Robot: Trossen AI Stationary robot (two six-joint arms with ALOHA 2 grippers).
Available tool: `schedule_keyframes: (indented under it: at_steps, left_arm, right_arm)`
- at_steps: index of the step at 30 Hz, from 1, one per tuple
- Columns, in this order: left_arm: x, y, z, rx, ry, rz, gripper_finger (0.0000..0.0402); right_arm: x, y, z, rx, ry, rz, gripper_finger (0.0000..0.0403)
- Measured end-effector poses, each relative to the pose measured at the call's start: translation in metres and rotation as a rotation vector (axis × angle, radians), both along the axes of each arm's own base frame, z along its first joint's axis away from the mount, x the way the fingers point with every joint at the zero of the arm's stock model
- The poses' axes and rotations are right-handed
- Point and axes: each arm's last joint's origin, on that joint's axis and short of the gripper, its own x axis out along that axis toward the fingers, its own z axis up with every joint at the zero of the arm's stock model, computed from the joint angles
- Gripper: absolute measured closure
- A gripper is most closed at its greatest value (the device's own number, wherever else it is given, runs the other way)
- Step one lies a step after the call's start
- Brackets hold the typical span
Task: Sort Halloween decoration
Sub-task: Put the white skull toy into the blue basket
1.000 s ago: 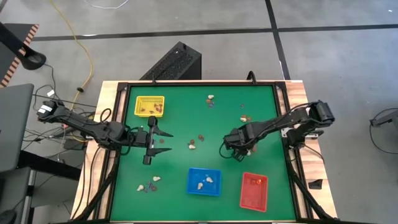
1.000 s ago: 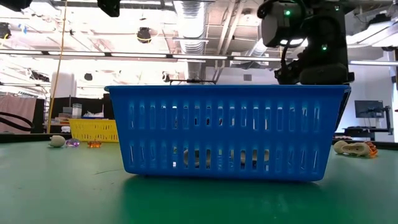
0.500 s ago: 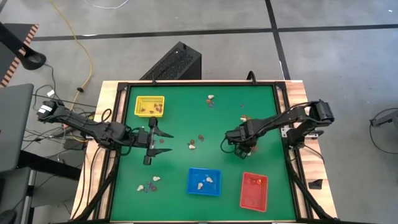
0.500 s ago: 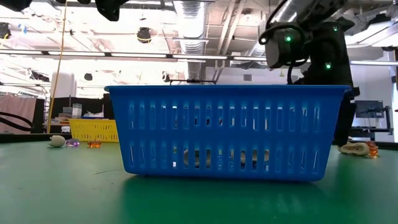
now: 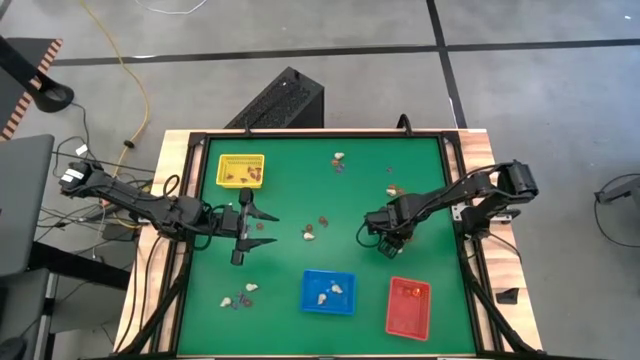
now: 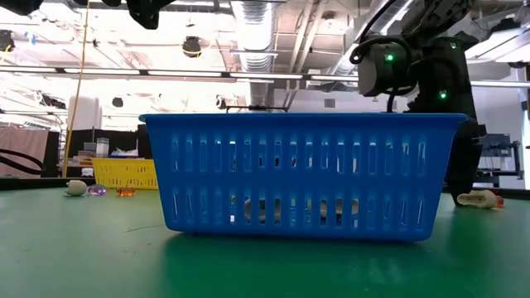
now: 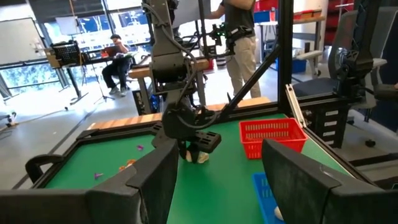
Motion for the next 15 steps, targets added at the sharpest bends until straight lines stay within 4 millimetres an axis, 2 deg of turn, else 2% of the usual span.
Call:
schedule_keyframes:
  at_steps: [7, 15]
  left_arm:
    - [0.0, 0.0, -0.0003, 0.001, 0.003, 0.0, 0.018]
    - [0.0, 0.0, -0.0004, 0.002, 0.004, 0.0, 0.018]
  right_arm:
    - [0.0, -0.0001, -0.0001, -0.001, 0.0, 0.031, 0.0216]
    - [0.0005, -0.0003, -0.0001, -0.005, -0.004, 0.034, 0.0254]
